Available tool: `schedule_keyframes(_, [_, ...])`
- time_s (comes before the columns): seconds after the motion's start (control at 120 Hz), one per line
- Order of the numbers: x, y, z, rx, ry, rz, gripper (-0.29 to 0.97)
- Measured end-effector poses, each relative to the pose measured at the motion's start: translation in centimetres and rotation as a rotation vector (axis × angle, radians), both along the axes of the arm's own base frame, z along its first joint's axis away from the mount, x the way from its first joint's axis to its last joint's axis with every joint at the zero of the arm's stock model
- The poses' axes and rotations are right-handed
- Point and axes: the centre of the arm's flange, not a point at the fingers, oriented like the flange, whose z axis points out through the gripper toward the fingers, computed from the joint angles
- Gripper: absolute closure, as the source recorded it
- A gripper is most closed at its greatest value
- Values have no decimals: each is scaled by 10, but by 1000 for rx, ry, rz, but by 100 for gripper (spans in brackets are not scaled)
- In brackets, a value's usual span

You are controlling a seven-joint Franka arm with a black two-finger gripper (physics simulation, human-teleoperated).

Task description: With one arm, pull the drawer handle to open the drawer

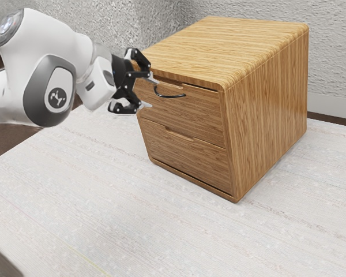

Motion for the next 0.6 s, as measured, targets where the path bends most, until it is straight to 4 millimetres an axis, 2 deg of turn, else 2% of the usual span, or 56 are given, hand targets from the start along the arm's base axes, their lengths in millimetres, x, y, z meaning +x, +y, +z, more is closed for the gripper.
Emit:
schedule_keyframes(0.067, [17,-3,2,17,7,-34,39])
schedule_keyframes(0.15, [26,-3,-4,34,28,-67,40])
schedule_keyframes(0.283, [30,-2,-10,61,50,-106,42])
schedule_keyframes(0.483, [41,2,-33,77,93,-148,43])
schedule_keyframes(0.6, [41,6,-36,83,94,-162,50])
